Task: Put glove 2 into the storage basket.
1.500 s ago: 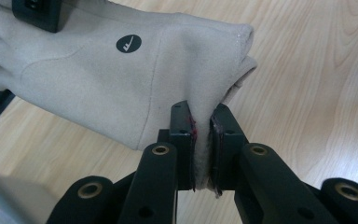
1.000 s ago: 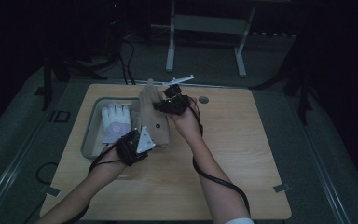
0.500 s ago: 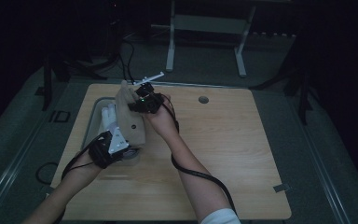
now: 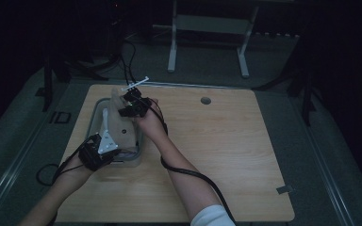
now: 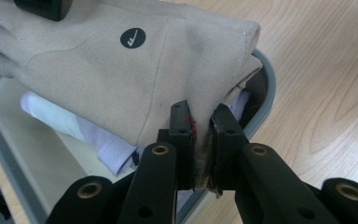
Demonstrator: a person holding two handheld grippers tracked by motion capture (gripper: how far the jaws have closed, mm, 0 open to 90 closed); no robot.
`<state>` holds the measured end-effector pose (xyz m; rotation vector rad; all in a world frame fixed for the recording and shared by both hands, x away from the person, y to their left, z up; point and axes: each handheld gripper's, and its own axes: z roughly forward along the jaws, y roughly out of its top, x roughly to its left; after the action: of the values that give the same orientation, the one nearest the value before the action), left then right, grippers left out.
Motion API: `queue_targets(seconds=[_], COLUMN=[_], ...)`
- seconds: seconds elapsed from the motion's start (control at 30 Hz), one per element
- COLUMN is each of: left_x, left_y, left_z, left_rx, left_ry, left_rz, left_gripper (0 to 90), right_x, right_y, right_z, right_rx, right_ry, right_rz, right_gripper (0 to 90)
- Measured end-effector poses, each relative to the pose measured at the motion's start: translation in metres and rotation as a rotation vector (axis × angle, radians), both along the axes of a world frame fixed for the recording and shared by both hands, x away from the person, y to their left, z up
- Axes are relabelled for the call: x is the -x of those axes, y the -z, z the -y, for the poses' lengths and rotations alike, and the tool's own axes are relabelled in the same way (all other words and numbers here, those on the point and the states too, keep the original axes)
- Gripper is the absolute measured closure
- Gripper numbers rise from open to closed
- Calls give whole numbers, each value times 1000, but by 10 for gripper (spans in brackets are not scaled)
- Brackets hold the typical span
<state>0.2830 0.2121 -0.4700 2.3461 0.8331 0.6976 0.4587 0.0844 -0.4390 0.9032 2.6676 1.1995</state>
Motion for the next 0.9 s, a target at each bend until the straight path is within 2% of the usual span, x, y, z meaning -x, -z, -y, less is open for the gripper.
queue_targets(seconds=[0.03,0.1,0.17,0.3,0.37,0.4,0.47,0.5,0.53,0.57,0.6,0.63,0.67,0.7,0.73,0.8,0.83,0.87,0.9], left_x=[-3,-4,-6,-9,-10,-8,-6,-5,-2,-2,-1,1,4,4,5,6,6,6,6], left_y=[5,6,10,11,10,8,7,5,0,0,-1,-4,-8,-8,-11,-12,-12,-12,-12], left_z=[-1,-2,-2,-5,-6,-6,-6,-5,-5,-5,-4,-4,-5,-5,-5,-4,-4,-2,-2], left_rx=[12,12,18,44,55,75,69,68,79,79,83,82,106,106,141,157,173,204,204], left_ry=[-6,-12,-13,-21,-20,-20,-15,-17,-18,-18,-20,-24,-29,-29,-35,-38,-44,-33,-33], left_rz=[-18,-22,-40,-62,-71,-66,-59,-49,-44,-44,-38,-35,-23,-23,-27,-24,-15,-9,-9], left_gripper=[815,813,810,792,709,665,584,584,544,515,494,482,470,448,420,370,334,259,215], right_x=[-2,-3,-6,-9,-11,-11,-11,-11,-12,-12,-12,-11,-11,-11,-8,-5,-4,-2,-2], right_y=[7,11,24,34,37,37,36,36,36,36,37,36,35,35,30,24,20,17,17], right_z=[-3,-5,-8,-9,-7,-7,-5,-5,-3,-3,0,2,5,5,11,19,23,27,27], right_rx=[14,28,57,70,68,70,67,67,66,66,61,59,62,62,46,27,19,11,11], right_ry=[3,3,10,24,30,30,31,31,30,30,31,34,35,35,34,31,27,17,17], right_rz=[-7,-7,-21,-38,-54,-54,-58,-58,-60,-60,-75,-74,-72,-72,-62,-44,-44,-42,-42], right_gripper=[757,756,755,752,743,734,706,706,659,659,573,529,491,491,435,366,336,298,298])
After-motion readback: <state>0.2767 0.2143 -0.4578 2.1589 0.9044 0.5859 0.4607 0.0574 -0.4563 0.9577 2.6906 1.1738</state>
